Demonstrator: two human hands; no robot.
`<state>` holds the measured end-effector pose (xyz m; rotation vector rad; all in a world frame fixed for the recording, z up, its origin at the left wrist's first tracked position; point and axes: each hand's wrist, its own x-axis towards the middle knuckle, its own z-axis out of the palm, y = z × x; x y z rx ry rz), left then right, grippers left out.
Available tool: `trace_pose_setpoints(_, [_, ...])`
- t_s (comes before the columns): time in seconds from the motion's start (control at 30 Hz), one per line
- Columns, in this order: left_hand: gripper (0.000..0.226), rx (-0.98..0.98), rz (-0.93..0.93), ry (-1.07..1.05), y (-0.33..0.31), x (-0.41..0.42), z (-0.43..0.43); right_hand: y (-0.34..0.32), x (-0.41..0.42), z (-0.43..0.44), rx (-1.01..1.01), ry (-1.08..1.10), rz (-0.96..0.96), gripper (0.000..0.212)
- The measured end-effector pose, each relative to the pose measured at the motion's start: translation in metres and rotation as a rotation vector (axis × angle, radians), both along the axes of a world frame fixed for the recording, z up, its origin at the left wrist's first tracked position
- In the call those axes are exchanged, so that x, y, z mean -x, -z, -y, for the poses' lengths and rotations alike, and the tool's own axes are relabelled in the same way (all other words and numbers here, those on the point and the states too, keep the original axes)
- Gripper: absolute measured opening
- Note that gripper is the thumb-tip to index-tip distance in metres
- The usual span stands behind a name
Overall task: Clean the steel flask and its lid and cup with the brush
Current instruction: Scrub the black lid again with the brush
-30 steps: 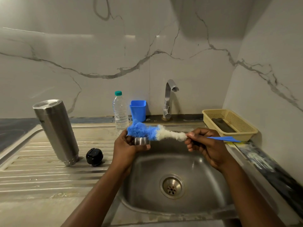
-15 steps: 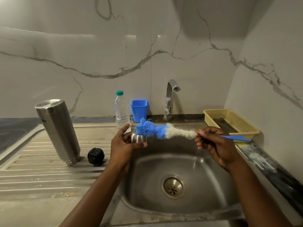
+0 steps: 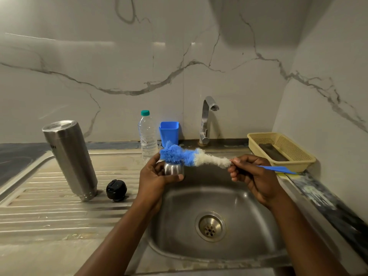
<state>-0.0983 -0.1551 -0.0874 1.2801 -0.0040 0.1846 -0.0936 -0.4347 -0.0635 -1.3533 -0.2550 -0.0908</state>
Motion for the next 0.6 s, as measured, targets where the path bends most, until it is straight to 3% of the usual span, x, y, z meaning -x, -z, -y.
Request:
trace_pose_setpoints(0.13, [0.089, 0.122, -0.070, -0.016, 0.000, -0.004, -0.005, -0.006, 0.001, 0.006, -0.149, 0.061, 0.006, 0.030])
trace_pose_setpoints(0.23, [0.045, 0.270, -0.166, -0.002, -0.001, -0.007, -0.006, -0.006, 0.000, 0.012, -0.204, 0.076, -0.001, 0.039])
trace_pose_setpoints(0.3, [0.031, 0.373, -0.220, 0.005, -0.001, -0.010, -0.005, -0.006, 0.001, 0.012, -0.193, 0.071, -0.015, 0.039])
trace_pose_setpoints(0.43, [0.039, 0.528, -0.275, 0.037, -0.002, -0.010, -0.005, -0.002, 0.001, 0.005, -0.092, 0.036, -0.033, 0.025])
trace_pose_setpoints(0.6, [0.043, 0.499, -0.268, 0.056, -0.004, -0.009, -0.004, -0.002, 0.000, 0.000, -0.102, -0.005, -0.058, 0.023])
